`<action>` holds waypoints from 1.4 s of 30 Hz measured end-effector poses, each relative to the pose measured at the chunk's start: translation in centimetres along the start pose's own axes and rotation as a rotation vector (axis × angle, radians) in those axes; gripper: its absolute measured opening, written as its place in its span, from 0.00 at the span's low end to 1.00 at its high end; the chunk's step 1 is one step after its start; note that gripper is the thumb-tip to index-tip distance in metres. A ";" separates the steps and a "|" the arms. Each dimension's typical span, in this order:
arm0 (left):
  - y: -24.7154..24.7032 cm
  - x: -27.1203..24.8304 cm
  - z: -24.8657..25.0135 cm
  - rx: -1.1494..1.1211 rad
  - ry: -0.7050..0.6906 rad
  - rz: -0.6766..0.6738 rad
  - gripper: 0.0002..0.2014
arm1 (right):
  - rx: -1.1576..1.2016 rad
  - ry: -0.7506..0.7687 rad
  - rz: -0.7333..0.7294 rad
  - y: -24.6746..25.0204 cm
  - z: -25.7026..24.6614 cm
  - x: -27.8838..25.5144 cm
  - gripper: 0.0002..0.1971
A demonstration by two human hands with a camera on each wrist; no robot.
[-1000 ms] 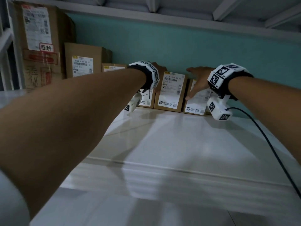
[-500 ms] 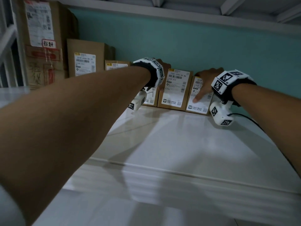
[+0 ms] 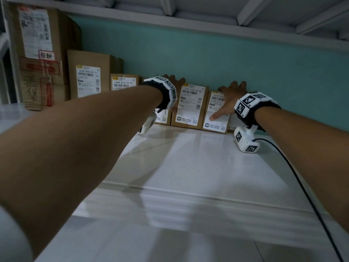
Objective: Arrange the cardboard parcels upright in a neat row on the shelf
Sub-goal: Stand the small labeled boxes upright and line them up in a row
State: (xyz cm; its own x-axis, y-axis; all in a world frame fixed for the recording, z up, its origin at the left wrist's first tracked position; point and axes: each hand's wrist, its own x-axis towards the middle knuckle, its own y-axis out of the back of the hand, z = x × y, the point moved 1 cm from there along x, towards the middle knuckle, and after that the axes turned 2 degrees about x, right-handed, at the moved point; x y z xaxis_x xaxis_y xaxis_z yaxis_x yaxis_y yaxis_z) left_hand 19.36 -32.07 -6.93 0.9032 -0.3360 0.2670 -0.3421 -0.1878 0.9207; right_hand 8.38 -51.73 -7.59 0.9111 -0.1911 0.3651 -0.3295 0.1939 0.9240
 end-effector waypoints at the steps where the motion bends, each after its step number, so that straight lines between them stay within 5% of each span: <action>1: -0.4 0.8 0.0 0.017 -0.012 -0.006 0.42 | 0.002 -0.002 0.002 -0.2 0.2 0.2 0.61; 4: -0.8 1.8 -0.4 -0.007 -0.016 -0.035 0.46 | -0.005 -0.001 0.013 -0.4 0.4 0.5 0.59; 8: -0.5 0.1 -0.2 0.034 -0.009 0.048 0.40 | -0.017 0.006 0.039 -0.5 0.3 0.7 0.60; 13: -0.8 -2.5 0.6 0.100 0.025 0.152 0.61 | 0.013 0.047 0.040 0.0 -0.1 -0.2 0.61; 23: 0.8 -3.7 2.0 0.007 -0.005 0.137 0.73 | 0.175 0.166 0.046 1.5 3.2 -1.0 0.64; 34: 2.9 -5.0 7.2 -0.046 -0.002 0.113 0.66 | 0.156 0.081 -0.004 0.3 9.7 -0.5 0.60; 42: 3.8 -3.3 12.4 0.002 -0.114 0.248 0.57 | 0.473 0.072 0.078 -1.1 11.9 0.9 0.36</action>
State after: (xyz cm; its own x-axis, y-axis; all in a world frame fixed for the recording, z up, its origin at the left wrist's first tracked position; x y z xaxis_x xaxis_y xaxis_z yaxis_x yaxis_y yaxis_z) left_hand 11.90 -43.17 -7.87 0.7566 -0.4735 0.4509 -0.5501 -0.0881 0.8305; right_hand 6.61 -63.62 -6.97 0.8888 -0.1227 0.4416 -0.4582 -0.2567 0.8510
